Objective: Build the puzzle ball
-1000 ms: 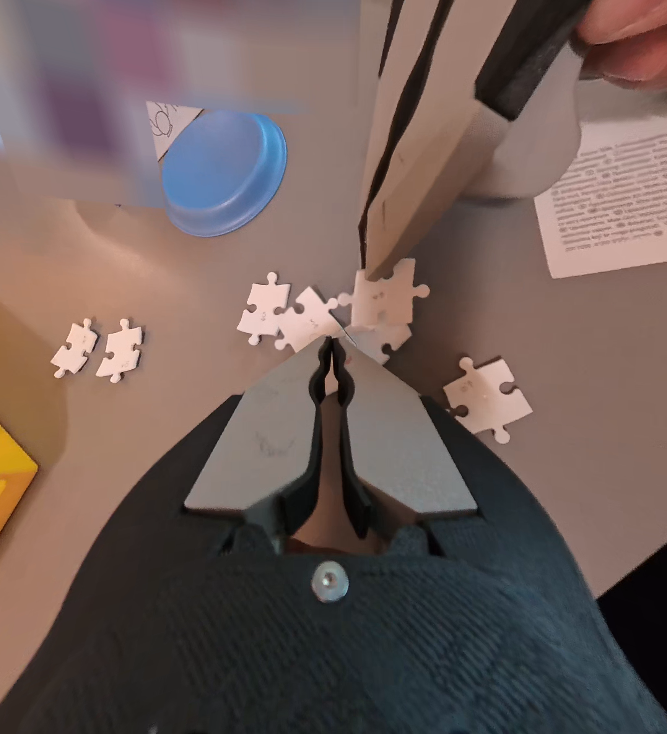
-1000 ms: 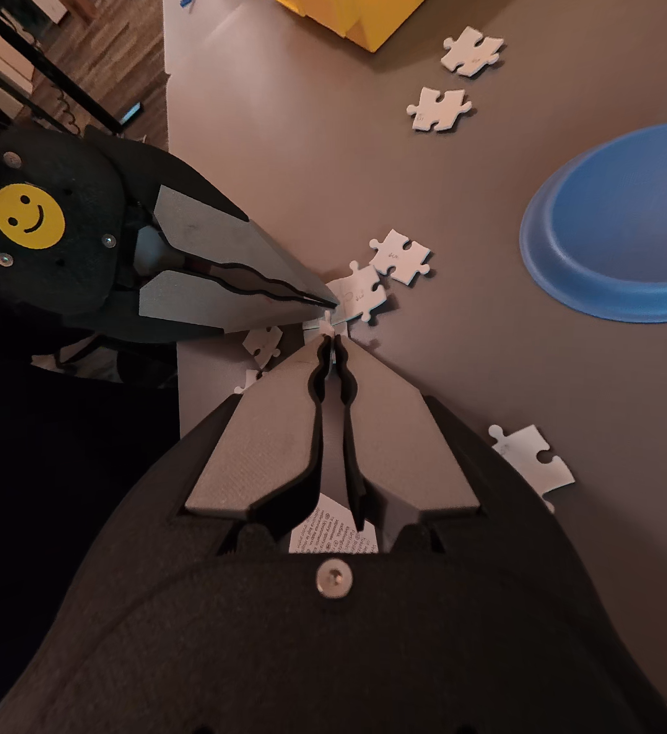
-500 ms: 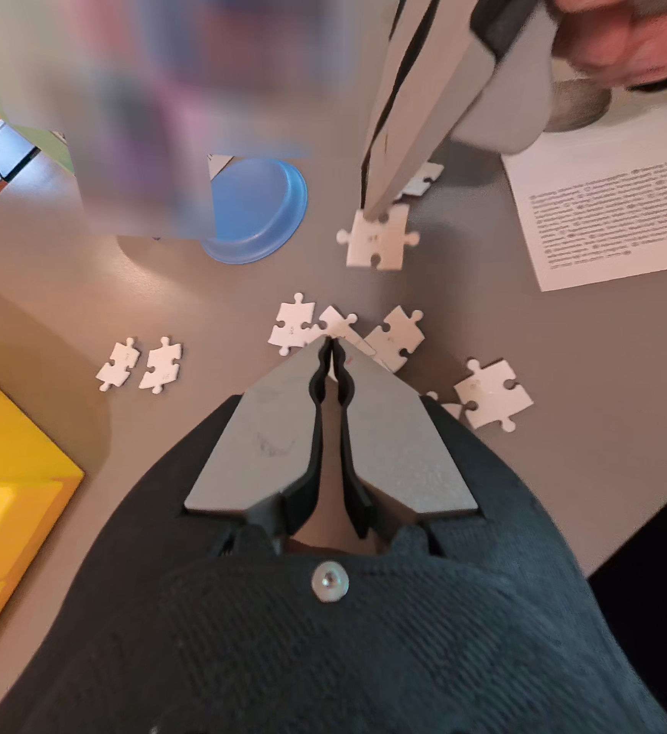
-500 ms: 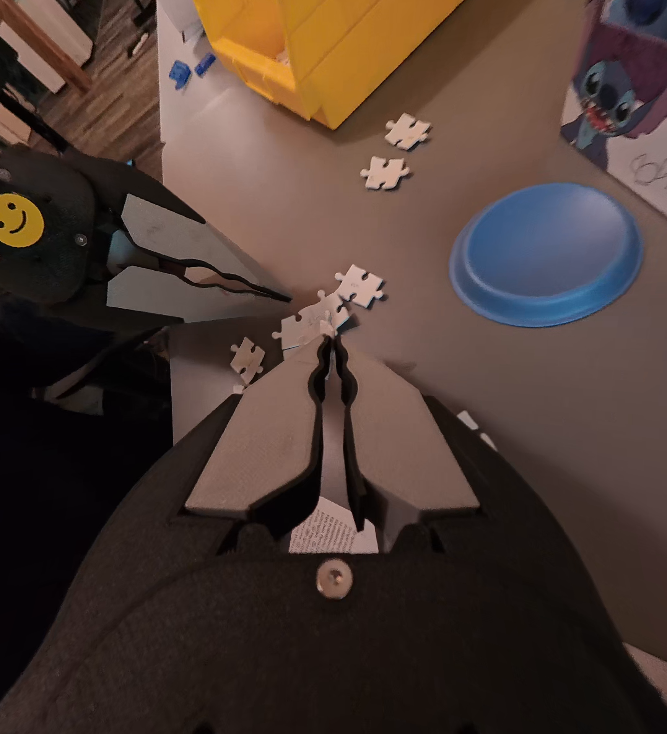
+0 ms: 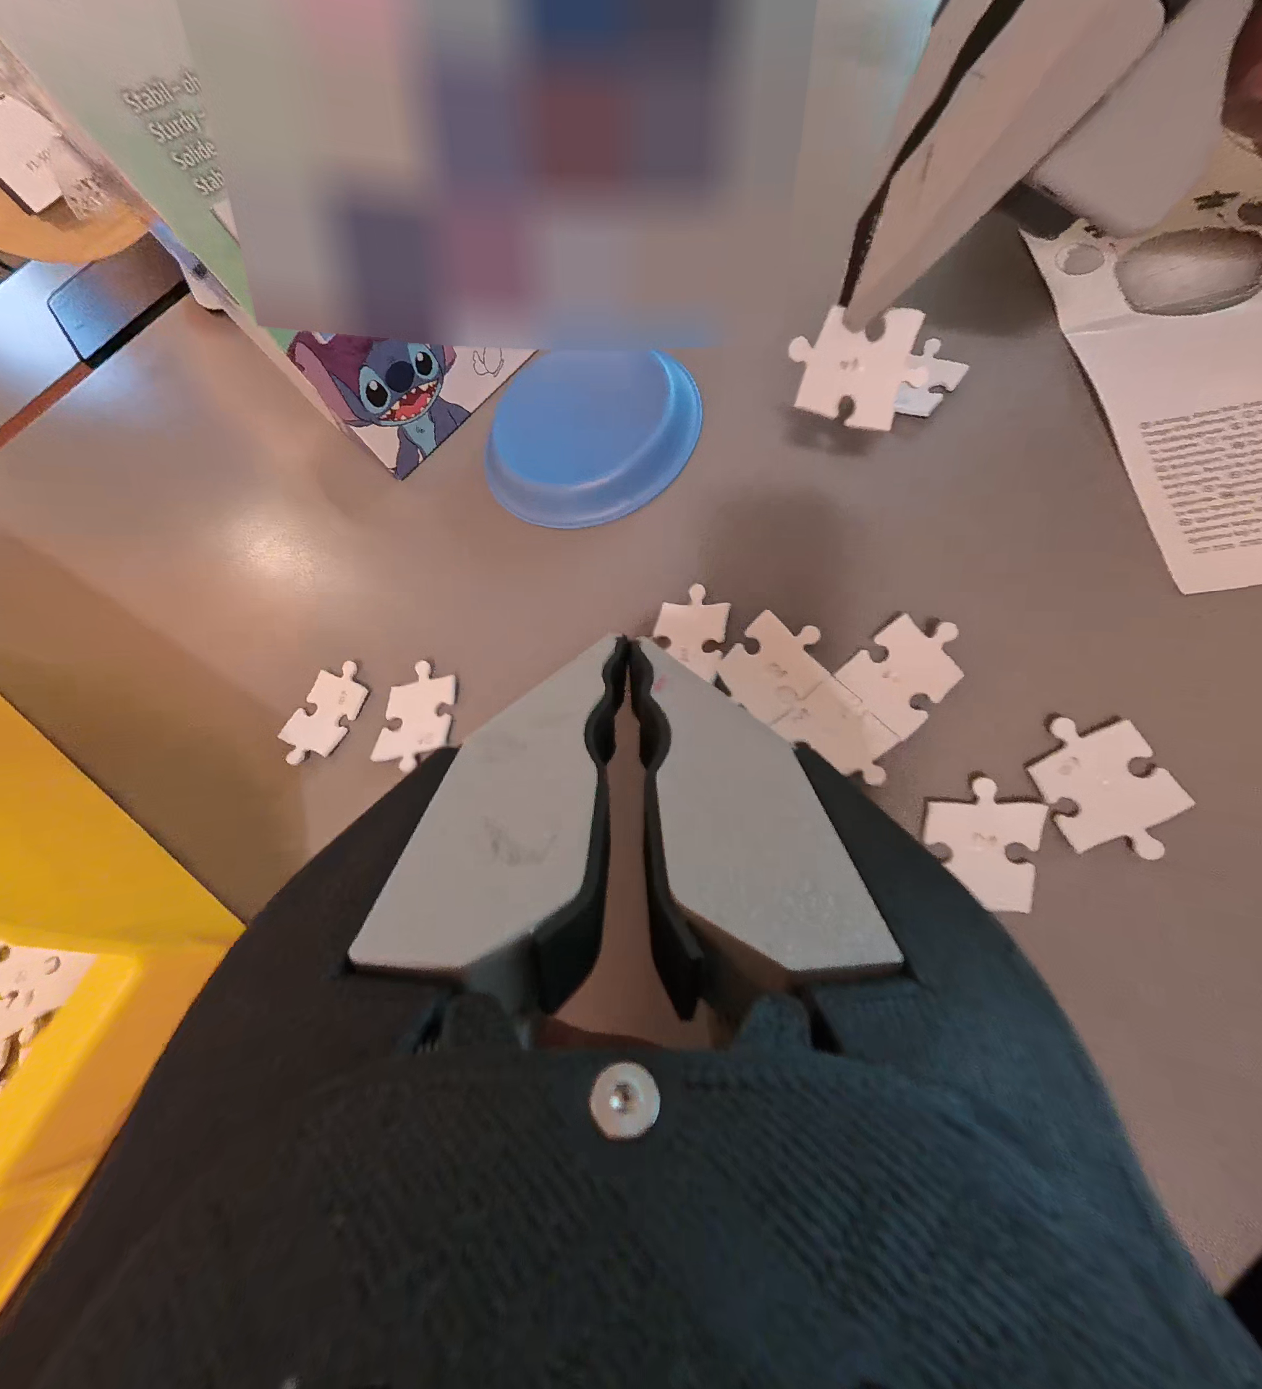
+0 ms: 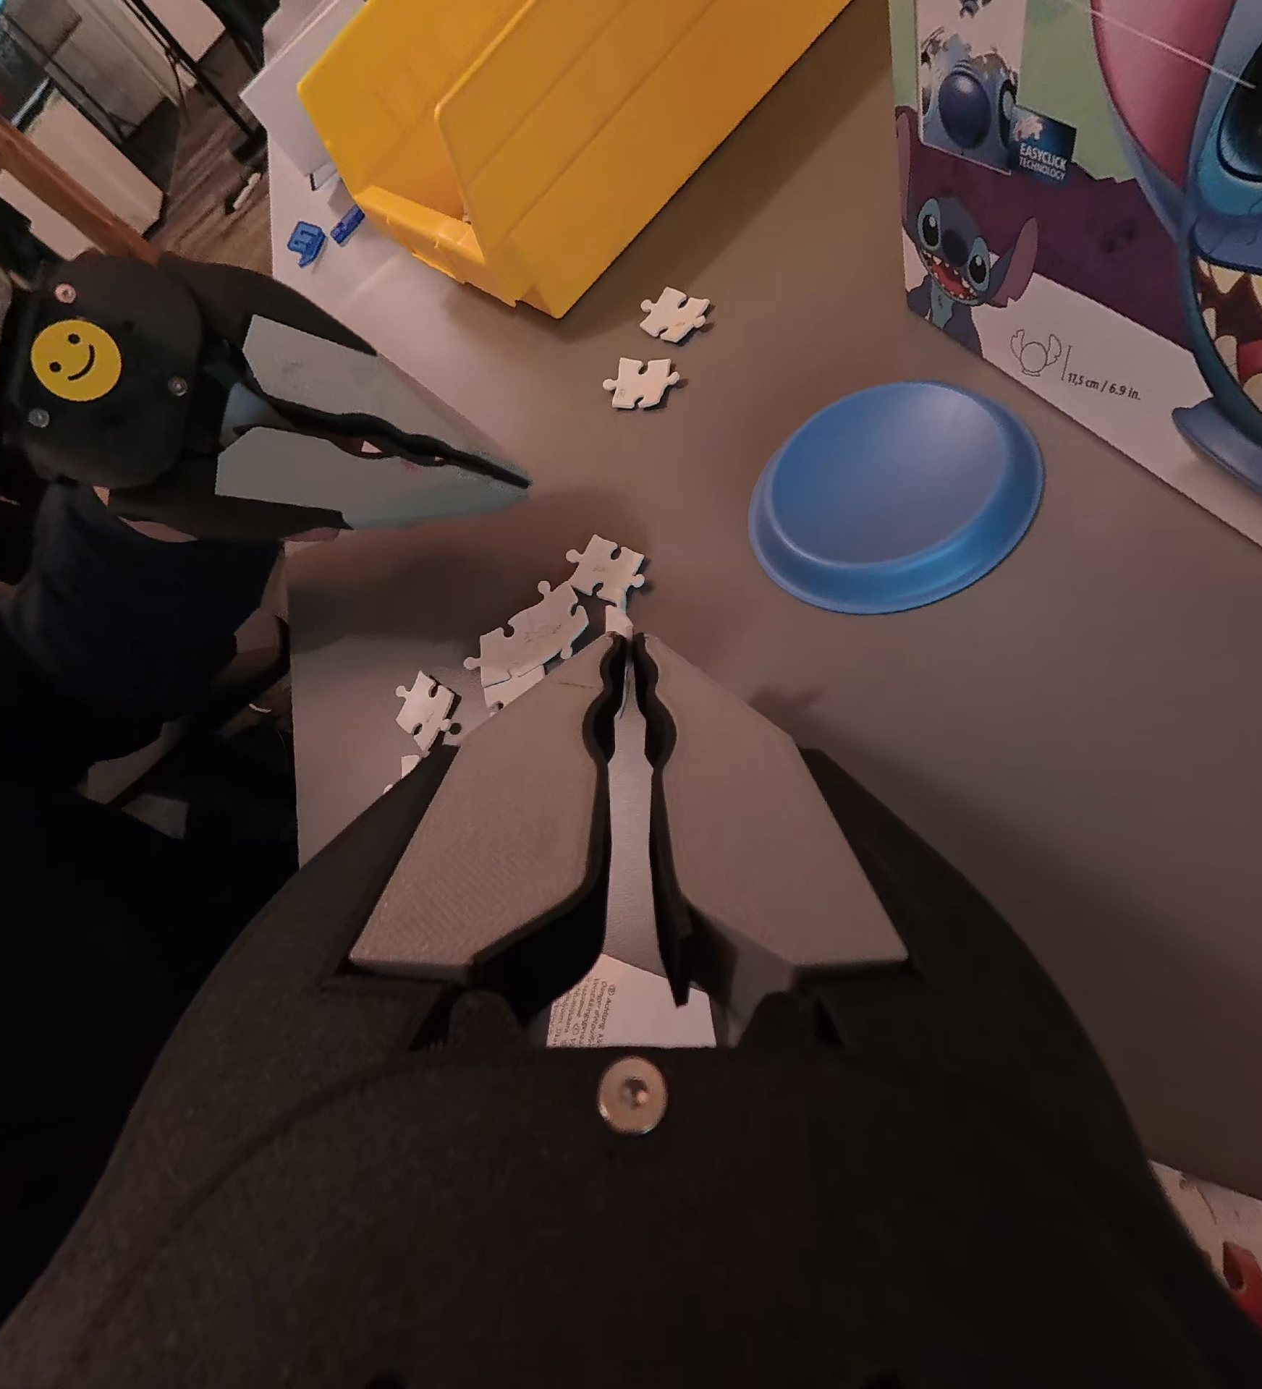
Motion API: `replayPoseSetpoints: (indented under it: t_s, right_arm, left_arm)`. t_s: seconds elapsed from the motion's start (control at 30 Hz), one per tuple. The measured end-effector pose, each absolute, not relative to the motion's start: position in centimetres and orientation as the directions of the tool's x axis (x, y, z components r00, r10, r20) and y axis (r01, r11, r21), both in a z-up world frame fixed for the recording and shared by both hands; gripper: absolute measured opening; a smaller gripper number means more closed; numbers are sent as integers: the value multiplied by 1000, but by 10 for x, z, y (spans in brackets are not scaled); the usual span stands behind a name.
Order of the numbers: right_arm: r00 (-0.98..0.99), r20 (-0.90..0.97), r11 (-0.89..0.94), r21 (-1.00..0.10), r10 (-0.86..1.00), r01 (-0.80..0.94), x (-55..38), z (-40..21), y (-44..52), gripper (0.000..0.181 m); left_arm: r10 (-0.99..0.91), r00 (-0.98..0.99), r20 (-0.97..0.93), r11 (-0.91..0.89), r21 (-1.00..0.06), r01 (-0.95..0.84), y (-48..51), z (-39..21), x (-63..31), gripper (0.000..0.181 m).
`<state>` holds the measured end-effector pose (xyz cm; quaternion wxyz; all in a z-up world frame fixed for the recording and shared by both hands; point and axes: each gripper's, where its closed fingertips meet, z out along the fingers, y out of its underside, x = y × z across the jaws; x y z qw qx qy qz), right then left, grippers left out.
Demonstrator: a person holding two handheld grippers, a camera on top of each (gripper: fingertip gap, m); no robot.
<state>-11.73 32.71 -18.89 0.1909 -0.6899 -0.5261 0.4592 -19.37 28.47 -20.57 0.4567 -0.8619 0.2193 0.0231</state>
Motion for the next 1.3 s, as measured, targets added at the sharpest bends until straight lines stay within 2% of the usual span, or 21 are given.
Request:
replayPoseSetpoints:
  t_s: [0.3,0.37,0.47,0.67,1.3]
  right_arm:
    - [34,-445,-391,-744,895,543,-117,-193,331,0]
    - [30,-451,-395,-745,892,538,-117,-193,332,0]
    - [31,-457,-401,-744,889,534,-117,-194,334,0]
    - [27,-477,-419,-743,879,522,-120,-194,336,0]
    - [28,-455,-402,-754,890,520,-121,-196,334,0]
  left_arm:
    - [-419,846,-329,-385,-780,-494,329,-193,-198,0]
    - [-461,829,-317,-347,-795,-497,336,-189,-190,7]
    - [-515,801,-306,-273,-827,-491,339,-186,-174,6]
    - [-448,815,-368,-173,-859,-482,335,-175,-186,0]
    - [-415,821,-393,-230,-827,-512,342,-196,-192,0]
